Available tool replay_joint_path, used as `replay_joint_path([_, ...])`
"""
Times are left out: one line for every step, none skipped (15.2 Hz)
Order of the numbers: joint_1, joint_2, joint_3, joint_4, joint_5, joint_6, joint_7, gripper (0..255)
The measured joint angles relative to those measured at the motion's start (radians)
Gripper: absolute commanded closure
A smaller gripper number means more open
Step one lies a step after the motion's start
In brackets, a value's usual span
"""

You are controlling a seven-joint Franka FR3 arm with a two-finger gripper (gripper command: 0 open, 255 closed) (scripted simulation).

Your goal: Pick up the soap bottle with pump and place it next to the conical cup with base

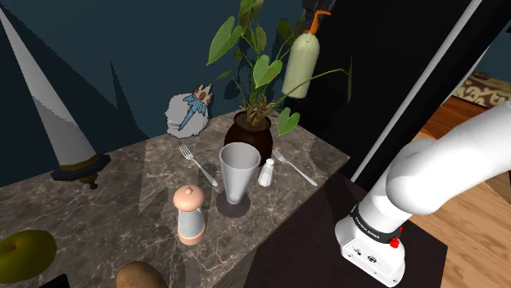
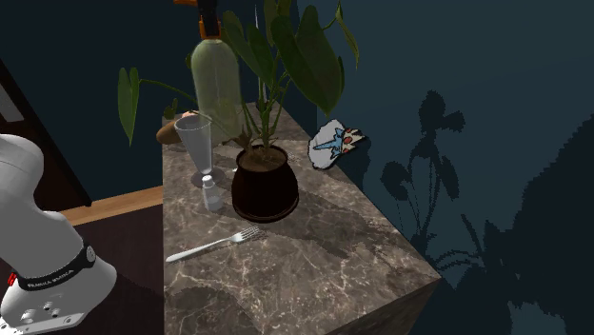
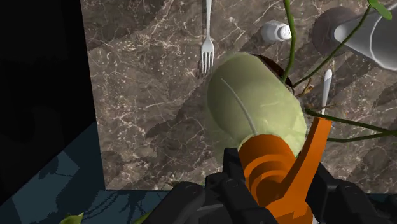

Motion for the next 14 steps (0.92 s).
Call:
replay_joint_path([0.006, -0.022, 0.017, -0.018, 0.004, -0.004, 0.023, 255])
replay_joint_path([0.013, -0.041, 0.035, -0.032, 0.01, -0.008, 0.047, 255])
replay_joint_path([0.018, -0.058, 0.049, -0.047, 0.015, -0.01, 0.066, 255])
replay_joint_path([0.022, -0.081, 0.062, -0.065, 0.02, -0.016, 0.084, 255])
replay_joint_path([0.027, -0.106, 0.077, -0.083, 0.027, -0.023, 0.104, 255])
replay_joint_path([0.033, -0.131, 0.095, -0.105, 0.035, -0.023, 0.128, 255])
replay_joint_path([0.039, -0.155, 0.113, -0.128, 0.044, -0.025, 0.152, 255])
replay_joint_path([0.044, -0.17, 0.129, -0.134, 0.052, -0.032, 0.172, 255])
replay_joint_path([0.049, -0.185, 0.144, -0.142, 0.061, -0.038, 0.193, 255])
replay_joint_path([0.054, -0.204, 0.16, -0.153, 0.07, -0.046, 0.213, 255])
replay_joint_path([0.059, -0.215, 0.175, -0.159, 0.08, -0.049, 0.232, 255])
replay_joint_path([0.065, -0.229, 0.196, -0.168, 0.092, -0.052, 0.258, 255])
replay_joint_path([0.07, -0.244, 0.214, -0.177, 0.104, -0.057, 0.281, 255])
replay_joint_path([0.076, -0.257, 0.232, -0.182, 0.116, -0.063, 0.305, 255])
